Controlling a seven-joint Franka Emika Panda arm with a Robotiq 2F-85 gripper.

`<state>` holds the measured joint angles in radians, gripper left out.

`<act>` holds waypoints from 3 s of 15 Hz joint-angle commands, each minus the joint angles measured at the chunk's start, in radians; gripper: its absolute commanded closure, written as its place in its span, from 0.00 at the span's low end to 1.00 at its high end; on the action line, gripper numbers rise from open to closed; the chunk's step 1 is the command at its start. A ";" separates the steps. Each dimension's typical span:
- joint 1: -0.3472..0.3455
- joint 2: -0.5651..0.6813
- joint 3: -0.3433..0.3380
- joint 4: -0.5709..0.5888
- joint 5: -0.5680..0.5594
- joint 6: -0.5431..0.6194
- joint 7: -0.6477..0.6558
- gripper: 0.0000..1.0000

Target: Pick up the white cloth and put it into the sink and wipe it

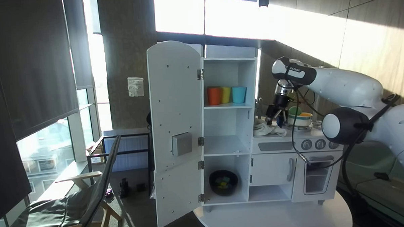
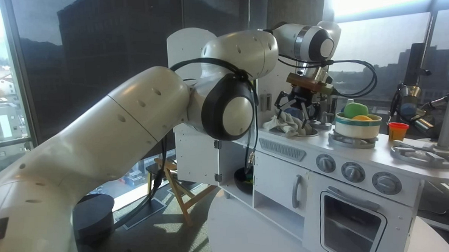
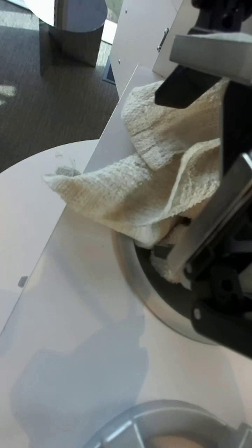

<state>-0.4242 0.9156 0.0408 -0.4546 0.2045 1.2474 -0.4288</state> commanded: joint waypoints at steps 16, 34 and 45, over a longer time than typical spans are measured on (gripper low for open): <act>0.086 0.037 0.008 0.027 -0.085 0.191 -0.215 0.00; 0.021 0.139 -0.012 0.021 -0.097 0.389 -0.204 0.96; 0.034 0.088 0.085 0.008 -0.009 0.249 -0.282 0.97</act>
<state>-0.3949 1.0095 0.0873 -0.4522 0.1504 1.5041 -0.6992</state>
